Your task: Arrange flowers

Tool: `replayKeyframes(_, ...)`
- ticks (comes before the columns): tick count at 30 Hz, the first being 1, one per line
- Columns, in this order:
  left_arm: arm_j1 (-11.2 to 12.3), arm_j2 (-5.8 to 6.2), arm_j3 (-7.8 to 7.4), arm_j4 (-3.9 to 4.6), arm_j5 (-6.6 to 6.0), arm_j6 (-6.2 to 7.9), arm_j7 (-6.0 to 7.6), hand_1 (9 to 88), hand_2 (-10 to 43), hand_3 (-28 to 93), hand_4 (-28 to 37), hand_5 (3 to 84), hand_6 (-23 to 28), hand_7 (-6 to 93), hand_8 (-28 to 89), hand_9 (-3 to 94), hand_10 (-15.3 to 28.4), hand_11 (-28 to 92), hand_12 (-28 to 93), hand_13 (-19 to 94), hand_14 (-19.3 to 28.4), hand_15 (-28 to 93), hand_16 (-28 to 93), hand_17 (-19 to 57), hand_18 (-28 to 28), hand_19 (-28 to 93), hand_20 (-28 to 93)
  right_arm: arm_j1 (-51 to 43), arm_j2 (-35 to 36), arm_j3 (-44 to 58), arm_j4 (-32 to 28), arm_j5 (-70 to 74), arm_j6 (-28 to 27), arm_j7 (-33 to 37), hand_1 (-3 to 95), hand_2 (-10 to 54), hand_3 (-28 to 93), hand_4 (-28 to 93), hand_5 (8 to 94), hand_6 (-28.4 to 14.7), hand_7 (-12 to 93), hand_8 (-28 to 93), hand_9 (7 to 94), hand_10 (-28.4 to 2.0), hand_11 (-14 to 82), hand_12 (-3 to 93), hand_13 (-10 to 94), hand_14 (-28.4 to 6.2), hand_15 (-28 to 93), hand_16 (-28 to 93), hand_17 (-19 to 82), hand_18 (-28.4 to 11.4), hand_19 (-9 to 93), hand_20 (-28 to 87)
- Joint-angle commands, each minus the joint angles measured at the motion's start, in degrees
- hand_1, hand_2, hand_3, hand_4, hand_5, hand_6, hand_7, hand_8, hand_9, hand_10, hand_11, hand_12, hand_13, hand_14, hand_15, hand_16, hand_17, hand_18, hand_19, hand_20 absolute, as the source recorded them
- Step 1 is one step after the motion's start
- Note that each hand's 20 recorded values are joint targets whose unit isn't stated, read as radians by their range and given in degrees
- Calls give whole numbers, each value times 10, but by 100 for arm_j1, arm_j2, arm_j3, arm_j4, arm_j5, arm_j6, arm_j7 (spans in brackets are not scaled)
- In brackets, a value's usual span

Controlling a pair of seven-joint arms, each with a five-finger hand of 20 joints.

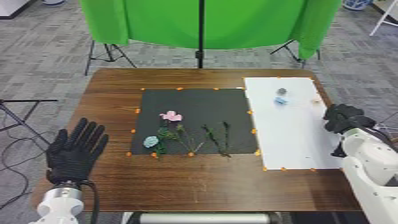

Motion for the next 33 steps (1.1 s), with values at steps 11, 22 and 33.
replayKeyframes(11,227,-70,-1,-59,-161,1,25,281,124,788,-283,455,103,108,-89,387,157,197,98,270,164,332,-71,-84,133,336,109,292,65,-1028,-1254,479,1378,-1013,665,-95,664,-283,740,19,231,-44,848,-83,90,369,723,-37,488,448,326,-195,747,365)
replayKeyframes(22,100,-63,65,-17,-141,-2,-61,281,124,788,-283,455,103,108,-88,386,156,197,99,269,165,333,-71,-84,133,337,109,1984,-1164,-3379,-974,184,794,-2597,659,-95,673,-283,724,21,227,-49,835,-83,85,367,711,-36,487,448,316,-186,737,366)
replayKeyframes(33,-234,88,211,85,-104,31,-172,281,125,786,-283,455,103,107,-88,388,157,198,99,269,165,334,-72,-84,133,337,109,2235,-1771,-4063,-530,-556,-84,-2847,654,-95,674,-283,709,23,223,-65,824,-83,81,357,699,-36,482,443,310,-184,730,367)
